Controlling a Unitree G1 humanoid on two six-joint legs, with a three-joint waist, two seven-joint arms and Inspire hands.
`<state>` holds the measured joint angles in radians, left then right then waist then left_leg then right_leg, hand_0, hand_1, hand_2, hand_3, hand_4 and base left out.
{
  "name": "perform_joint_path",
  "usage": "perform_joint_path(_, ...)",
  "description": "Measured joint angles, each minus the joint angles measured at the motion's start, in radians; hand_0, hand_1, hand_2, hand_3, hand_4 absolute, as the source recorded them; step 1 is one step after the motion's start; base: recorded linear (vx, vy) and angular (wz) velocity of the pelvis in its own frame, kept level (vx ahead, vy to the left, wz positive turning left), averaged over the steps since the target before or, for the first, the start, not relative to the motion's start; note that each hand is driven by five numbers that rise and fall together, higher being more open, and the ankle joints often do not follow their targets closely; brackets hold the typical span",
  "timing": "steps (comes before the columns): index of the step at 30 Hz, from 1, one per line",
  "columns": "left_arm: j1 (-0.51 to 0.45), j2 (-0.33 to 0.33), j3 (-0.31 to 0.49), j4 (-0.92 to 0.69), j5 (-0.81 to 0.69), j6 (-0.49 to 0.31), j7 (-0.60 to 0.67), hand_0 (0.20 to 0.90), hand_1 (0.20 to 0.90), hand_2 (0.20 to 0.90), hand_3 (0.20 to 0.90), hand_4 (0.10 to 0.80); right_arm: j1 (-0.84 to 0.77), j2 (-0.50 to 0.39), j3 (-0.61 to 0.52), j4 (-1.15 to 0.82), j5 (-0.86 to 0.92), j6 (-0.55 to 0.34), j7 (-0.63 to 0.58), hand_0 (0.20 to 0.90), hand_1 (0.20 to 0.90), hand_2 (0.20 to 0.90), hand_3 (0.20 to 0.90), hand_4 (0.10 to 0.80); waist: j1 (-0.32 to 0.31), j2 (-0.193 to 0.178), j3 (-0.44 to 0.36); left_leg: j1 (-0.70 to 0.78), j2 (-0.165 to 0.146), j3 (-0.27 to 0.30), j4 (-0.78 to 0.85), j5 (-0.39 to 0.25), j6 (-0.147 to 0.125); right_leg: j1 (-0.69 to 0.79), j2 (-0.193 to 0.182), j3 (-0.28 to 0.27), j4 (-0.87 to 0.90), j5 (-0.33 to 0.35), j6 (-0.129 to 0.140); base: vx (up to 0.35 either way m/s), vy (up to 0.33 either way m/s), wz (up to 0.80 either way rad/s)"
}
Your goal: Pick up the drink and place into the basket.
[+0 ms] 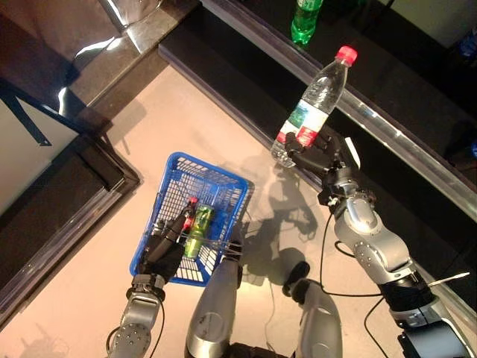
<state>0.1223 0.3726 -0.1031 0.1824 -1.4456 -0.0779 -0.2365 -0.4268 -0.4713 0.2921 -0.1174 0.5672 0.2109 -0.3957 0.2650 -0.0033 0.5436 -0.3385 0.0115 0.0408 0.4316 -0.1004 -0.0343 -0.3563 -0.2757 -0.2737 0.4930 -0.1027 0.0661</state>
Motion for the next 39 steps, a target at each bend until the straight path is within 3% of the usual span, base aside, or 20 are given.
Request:
perform_joint_path(7, -0.017, 0.054, -0.033, -0.106, 0.011, 0.053, 0.000, 0.300, 0.300, 0.300, 0.200, 0.100, 0.000, 0.044, 0.107, -0.017, -0.066, -0.002, -0.001, 0.300, 0.300, 0.300, 0.200, 0.100, 0.007, 0.001, 0.000, 0.029, -0.002, -0.028, -0.019, 0.005, -0.007, 0.042, -0.001, -0.034, -0.007, -0.013, 0.002, 0.000, -0.016, 0.12)
perform_joint_path(15, -0.079, 0.076, -0.063, -0.112, 0.011, 0.099, -0.006, 0.300, 0.300, 0.300, 0.200, 0.100, -0.005, 0.127, 0.197, 0.014, -0.118, -0.002, -0.050, 0.300, 0.300, 0.300, 0.200, 0.100, 0.014, 0.001, 0.000, 0.038, -0.012, -0.053, -0.032, 0.007, -0.009, 0.063, -0.008, -0.052, -0.006, -0.027, 0.009, -0.015, -0.006, 0.10)
perform_joint_path(27, -0.131, 0.075, -0.087, -0.174, 0.014, 0.116, -0.105, 0.300, 0.300, 0.300, 0.200, 0.100, -0.023, 0.201, 0.271, 0.226, -0.129, -0.002, -0.153, 0.300, 0.300, 0.300, 0.200, 0.100, 0.036, 0.003, 0.001, 0.038, -0.029, -0.088, -0.041, 0.009, -0.011, 0.078, -0.028, -0.083, 0.008, -0.052, 0.017, 0.001, 0.007, 0.10)
perform_joint_path(32, -0.192, 0.081, -0.148, -0.181, 0.012, 0.153, -0.117, 0.300, 0.300, 0.300, 0.200, 0.100, -0.033, 0.245, 0.298, 0.343, -0.179, -0.006, -0.195, 0.300, 0.300, 0.300, 0.200, 0.100, 0.035, 0.003, 0.000, 0.038, -0.041, -0.109, -0.044, 0.011, -0.012, 0.092, -0.038, -0.104, 0.011, -0.063, 0.022, 0.038, -0.025, 0.15)
perform_joint_path(35, -0.200, 0.099, -0.171, -0.182, 0.011, 0.163, -0.145, 0.300, 0.300, 0.300, 0.200, 0.100, -0.078, 0.288, 0.274, 0.488, -0.176, -0.045, -0.211, 0.300, 0.300, 0.300, 0.200, 0.100, 0.045, 0.004, 0.001, 0.039, -0.043, -0.117, -0.044, 0.013, -0.014, 0.091, -0.041, -0.106, 0.022, -0.071, 0.020, 0.017, -0.011, 0.08)
perform_joint_path(39, -0.235, 0.124, -0.206, -0.175, 0.012, 0.162, -0.147, 0.300, 0.300, 0.300, 0.200, 0.100, -0.088, 0.306, 0.282, 0.540, -0.171, -0.079, -0.210, 0.300, 0.300, 0.300, 0.200, 0.100, 0.051, 0.005, 0.001, 0.039, -0.045, -0.127, -0.045, 0.014, -0.017, 0.092, -0.041, -0.107, 0.027, -0.076, 0.020, 0.031, 0.001, 0.06)
